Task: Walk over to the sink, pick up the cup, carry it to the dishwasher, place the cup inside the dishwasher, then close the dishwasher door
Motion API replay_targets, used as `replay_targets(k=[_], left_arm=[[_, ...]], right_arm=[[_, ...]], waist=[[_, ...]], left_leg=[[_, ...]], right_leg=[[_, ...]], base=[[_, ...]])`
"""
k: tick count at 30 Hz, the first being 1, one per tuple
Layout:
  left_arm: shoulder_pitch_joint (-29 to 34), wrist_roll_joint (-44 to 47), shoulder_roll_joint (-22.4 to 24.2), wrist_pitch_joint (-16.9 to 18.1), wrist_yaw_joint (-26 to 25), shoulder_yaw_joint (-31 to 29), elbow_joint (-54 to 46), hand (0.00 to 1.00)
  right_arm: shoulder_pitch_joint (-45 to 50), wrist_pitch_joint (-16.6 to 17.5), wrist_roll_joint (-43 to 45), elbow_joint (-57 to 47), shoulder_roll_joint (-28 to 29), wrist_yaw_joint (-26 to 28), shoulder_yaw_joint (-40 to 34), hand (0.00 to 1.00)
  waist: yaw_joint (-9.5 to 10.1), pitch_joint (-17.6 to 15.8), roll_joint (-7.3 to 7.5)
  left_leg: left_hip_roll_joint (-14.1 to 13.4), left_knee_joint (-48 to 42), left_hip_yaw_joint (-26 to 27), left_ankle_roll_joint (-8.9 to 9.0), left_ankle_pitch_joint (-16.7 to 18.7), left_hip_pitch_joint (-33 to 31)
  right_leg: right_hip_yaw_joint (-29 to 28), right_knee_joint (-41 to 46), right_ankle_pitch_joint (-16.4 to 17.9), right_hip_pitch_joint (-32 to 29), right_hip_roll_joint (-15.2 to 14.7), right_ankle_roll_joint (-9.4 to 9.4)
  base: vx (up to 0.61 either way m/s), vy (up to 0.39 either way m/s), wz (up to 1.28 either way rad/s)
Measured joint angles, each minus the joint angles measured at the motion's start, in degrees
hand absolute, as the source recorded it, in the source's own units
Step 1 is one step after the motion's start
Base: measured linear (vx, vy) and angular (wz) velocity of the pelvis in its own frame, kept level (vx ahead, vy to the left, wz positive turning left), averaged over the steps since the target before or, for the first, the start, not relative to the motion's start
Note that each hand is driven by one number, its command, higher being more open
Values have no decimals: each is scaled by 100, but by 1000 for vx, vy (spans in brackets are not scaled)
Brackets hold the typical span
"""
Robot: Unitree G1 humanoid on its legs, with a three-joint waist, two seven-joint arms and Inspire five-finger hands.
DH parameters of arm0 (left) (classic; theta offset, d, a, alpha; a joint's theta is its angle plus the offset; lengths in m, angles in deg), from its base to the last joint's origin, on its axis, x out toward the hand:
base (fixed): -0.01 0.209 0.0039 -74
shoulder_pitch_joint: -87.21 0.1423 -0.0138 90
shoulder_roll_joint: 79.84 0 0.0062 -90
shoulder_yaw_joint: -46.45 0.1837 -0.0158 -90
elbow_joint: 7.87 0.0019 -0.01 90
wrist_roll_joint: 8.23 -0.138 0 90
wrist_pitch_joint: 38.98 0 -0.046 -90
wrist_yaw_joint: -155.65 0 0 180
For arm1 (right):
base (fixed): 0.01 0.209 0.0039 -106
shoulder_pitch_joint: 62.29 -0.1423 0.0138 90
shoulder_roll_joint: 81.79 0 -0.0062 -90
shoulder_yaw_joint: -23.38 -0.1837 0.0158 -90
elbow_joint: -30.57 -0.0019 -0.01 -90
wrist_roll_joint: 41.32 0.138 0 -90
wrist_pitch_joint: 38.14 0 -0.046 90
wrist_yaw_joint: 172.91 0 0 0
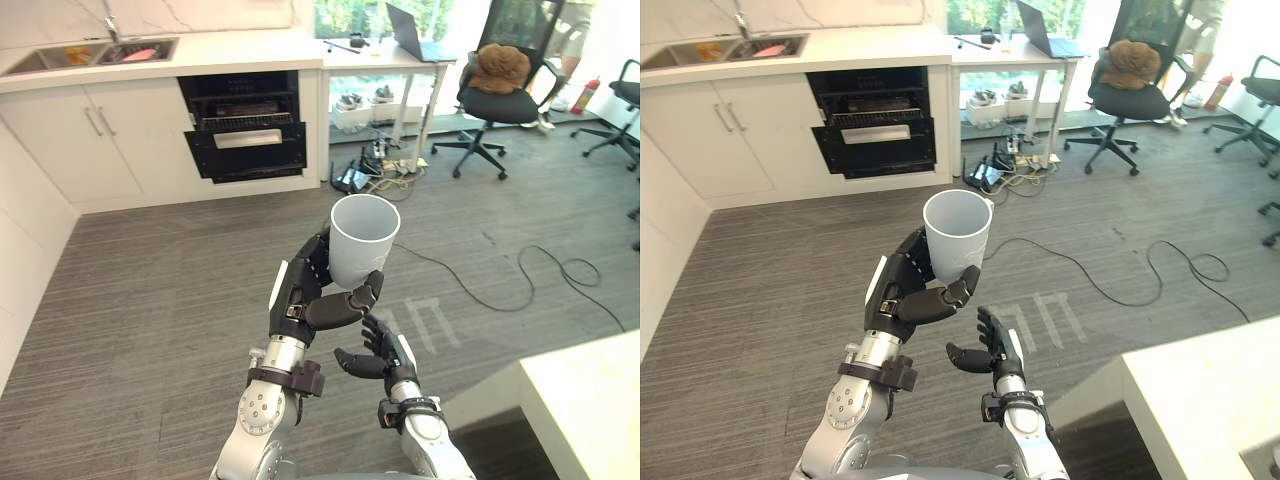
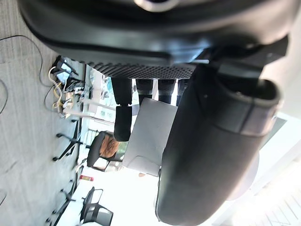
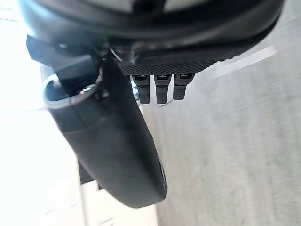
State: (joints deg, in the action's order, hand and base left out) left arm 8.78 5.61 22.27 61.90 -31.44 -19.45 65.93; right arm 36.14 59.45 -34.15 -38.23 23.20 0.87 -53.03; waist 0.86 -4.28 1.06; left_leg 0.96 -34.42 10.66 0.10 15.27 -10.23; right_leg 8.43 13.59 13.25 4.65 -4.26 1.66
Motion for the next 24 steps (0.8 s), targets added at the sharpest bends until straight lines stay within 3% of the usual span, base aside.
replay_targets(k=[1, 2, 6, 10, 16, 18, 21, 22, 23, 24], left_arm=[[-5, 26, 24, 6, 2, -2, 2, 30], [-8, 72, 50, 2, 32, 11, 30, 30], [-36, 80, -11, 14, 80, 37, 104, 30], [2, 79, -74, -16, 87, 117, 327, 30], [59, 67, -256, -37, 275, 423, 325, 30], [40, 66, -340, -52, 335, 544, 326, 30], [-48, 67, -349, -51, 340, 601, 326, 30], [-77, 69, -349, -42, 340, 601, 320, 30], [-119, 70, -314, -56, 338, 545, 356, 30], [-82, 72, -246, -74, 329, 495, 372, 30]], right_arm=[[-6, 28, 0, 5, 16, 0, -27, 90], [25, 45, 0, 50, 23, -5, -77, 90], [127, 45, 0, 289, 35, -21, -226, 90], [121, 13, -13, 681, 3, 6, -212, 90], [83, -8, -189, 763, -114, 25, -311, 90], [150, -10, -235, 758, -175, 25, -418, 90], [290, -13, -298, 727, -218, 36, -406, 90], [371, -14, -326, 641, -213, 68, -393, 90], [380, -28, -365, 615, -207, 87, -348, 90], [411, -67, -443, 553, -254, 111, -294, 90]], waist=[[0, 49, -92], [-43, 78, -168], [-81, 112, 18], [-109, 97, -5], [-277, 92, 2], [-394, 73, -23], [-473, 75, -20], [-477, 107, 47], [-472, 87, 85], [-387, 135, 19]], left_leg=[[-324, 24, 177, 7, 135, -108], [-675, 416, 374, 2, -25, -116], [-316, 941, 605, -212, -150, 7], [-180, 1240, 588, -332, -220, 163], [-142, 1807, 642, -334, -347, 596], [-98, 1946, 455, -358, -394, 719], [-95, 1918, 100, -292, -402, 715], [-16, 1765, -51, -237, -359, 648], [12, 1613, -166, -182, -278, 627], [-93, 1550, -221, -116, -239, 602]], right_leg=[[62, -32, 2, 44, 74, 4], [160, -27, 19, 115, 162, 11], [64, -224, 116, 80, -74, 77], [-89, -288, 79, 139, -109, 137], [-492, 1344, 182, -540, -146, -38], [-837, 1830, 532, -884, -66, -231], [-1392, 1705, 656, -1275, 116, -84], [-1510, 1149, 272, -1292, 48, 27], [-1526, 1123, 101, -1276, -16, 234], [-1433, 1010, 82, -1210, 61, 196]], base=[[127, 0, 29], [117, 25, 32], [115, 98, 29], [62, 9, 4], [-10, -12, -9], [37, -22, 33], [63, -92, 72], [107, -145, 74], [153, -182, 66], [142, -163, 30]])
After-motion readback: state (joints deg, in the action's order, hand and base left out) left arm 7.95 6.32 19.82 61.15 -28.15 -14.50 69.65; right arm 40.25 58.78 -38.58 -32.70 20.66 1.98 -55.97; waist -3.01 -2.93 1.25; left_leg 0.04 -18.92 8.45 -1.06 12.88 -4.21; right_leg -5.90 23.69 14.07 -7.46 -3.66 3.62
